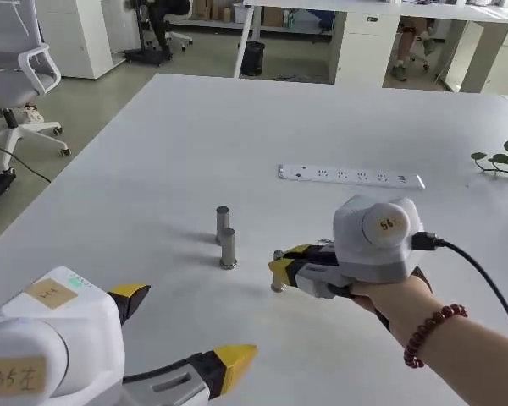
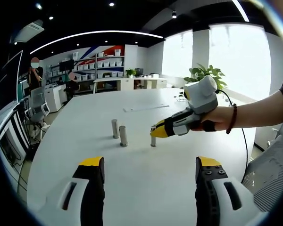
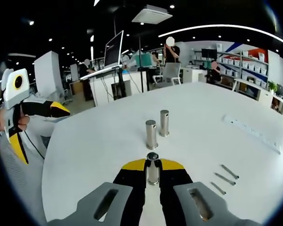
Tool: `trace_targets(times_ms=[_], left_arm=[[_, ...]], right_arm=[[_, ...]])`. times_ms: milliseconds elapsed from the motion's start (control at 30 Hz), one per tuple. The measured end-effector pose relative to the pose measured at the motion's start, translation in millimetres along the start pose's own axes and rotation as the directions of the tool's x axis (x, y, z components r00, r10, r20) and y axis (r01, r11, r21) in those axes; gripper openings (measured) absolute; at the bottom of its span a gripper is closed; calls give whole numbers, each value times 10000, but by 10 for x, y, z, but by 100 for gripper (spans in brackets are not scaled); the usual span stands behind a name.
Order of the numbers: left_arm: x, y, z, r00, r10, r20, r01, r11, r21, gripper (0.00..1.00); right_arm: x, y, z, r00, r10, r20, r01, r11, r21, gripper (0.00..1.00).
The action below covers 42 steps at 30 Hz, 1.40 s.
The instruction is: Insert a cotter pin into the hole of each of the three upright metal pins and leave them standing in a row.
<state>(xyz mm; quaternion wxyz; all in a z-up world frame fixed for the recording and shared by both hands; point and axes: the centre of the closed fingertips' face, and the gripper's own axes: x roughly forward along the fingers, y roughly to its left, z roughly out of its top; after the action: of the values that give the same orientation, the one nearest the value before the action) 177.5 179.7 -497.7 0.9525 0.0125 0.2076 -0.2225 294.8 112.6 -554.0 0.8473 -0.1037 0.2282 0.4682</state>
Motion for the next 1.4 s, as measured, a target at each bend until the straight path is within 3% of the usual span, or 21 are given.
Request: trace_targets(times_ms=[167,367,800,900,1033,1400], left_arm=[[-16,-5,24,9997,-25,233,26,10000,-43,77],[-16,24,10,9998,81,157,-83,9999,140,77],[-39,-5,-40,9999,122,105,-124,9999,118,76],[-43,-14,-44,9999,118,74,-120,9998,152,76],[-58,-15,-30,9999,132,96,-133,9997,188,76],[-96,4,-3,9996,227,174,-231,9995,221,77]], right_arm=[[-12,80,-64,9998,178,10,-178,9998,65,4],[-24,140,-111,9998,179,15,-179,9998,92,4],[-88,217,-192,9997,180,-192,-194,9969,-766,5],[-80,215,-248,9988,113,-483,-160,9951,-976,5],[-88,232,-265,9989,190,-426,-224,9966,-799,13],[-249,199,-214,9991,209,-360,-249,9930,-1157,19]])
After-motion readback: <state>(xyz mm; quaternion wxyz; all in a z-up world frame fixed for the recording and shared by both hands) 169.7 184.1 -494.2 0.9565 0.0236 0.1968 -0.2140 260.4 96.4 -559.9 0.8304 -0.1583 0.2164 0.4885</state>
